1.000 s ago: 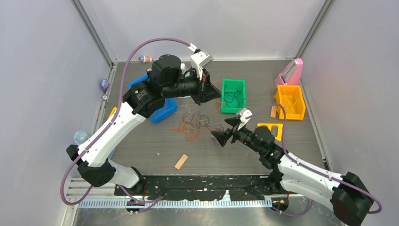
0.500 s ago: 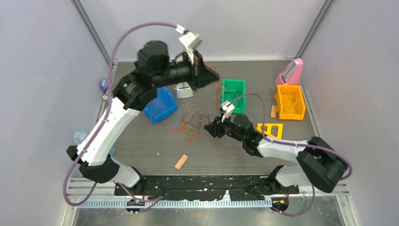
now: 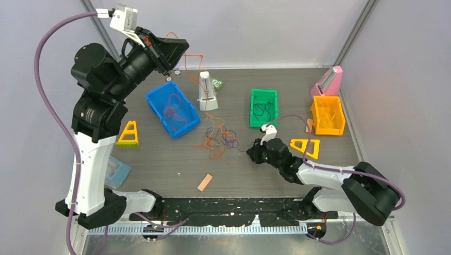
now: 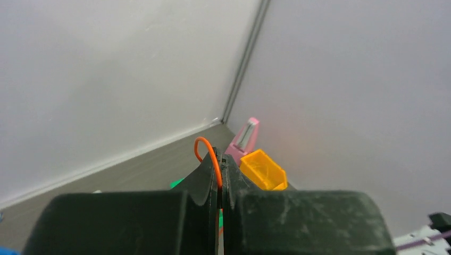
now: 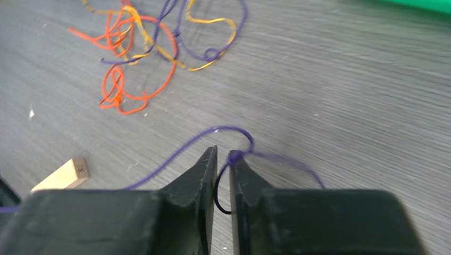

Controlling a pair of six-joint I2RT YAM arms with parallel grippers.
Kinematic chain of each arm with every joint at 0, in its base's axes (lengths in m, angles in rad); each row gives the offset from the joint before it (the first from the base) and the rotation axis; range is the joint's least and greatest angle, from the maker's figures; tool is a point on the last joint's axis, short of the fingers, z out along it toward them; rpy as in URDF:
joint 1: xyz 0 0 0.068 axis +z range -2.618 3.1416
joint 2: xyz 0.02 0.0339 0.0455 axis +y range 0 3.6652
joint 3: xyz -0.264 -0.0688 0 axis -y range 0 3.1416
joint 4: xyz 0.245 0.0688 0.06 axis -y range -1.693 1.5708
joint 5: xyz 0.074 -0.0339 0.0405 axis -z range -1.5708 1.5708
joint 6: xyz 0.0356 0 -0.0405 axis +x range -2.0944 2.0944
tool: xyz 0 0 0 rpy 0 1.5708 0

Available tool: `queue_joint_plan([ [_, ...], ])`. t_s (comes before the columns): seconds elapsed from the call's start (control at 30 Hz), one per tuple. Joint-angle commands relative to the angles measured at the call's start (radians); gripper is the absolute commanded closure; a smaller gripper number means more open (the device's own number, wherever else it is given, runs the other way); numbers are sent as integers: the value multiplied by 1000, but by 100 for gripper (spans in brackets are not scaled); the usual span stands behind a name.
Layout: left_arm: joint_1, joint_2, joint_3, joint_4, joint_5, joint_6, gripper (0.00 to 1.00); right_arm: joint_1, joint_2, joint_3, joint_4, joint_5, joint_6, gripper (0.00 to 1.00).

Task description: Untangle the cables

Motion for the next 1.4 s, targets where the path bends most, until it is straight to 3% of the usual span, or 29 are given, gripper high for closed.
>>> queue_joint_plan([
  [0.0, 100, -7, -125, 25, -84, -54, 100, 5, -110, 46, -203, 238, 35, 86],
  [0.07, 191, -14, -159, 32, -73, -97, 100, -2, -138, 73, -327, 347, 73, 94],
  [0.33, 507, -4, -238, 51, 58, -247, 100, -137, -282, 60, -578, 472, 284, 95],
  [0.47, 544, -23, -326, 96, 54, -264, 100, -289, -408, 32, -726, 525, 447, 95],
  [0.77, 619, -48, -442, 147, 35, -304, 100, -425, -866, -41, -1041, 741, 652, 95],
  [0.93, 662, -75, -476, 132, -43, -299, 100, -446, -996, 14, -1166, 878, 633, 95],
  [1.2, 698, -86, -517, 110, -93, -313, 100, -446, -1011, 119, -1266, 1019, 635, 95],
  [1.27, 697, -91, -544, 152, -38, -324, 100, -446, -1008, 123, -1211, 982, 560, 95],
  [1.37, 669, -82, -561, 189, 33, -328, 100, -446, -995, 106, -981, 740, 281, 95],
])
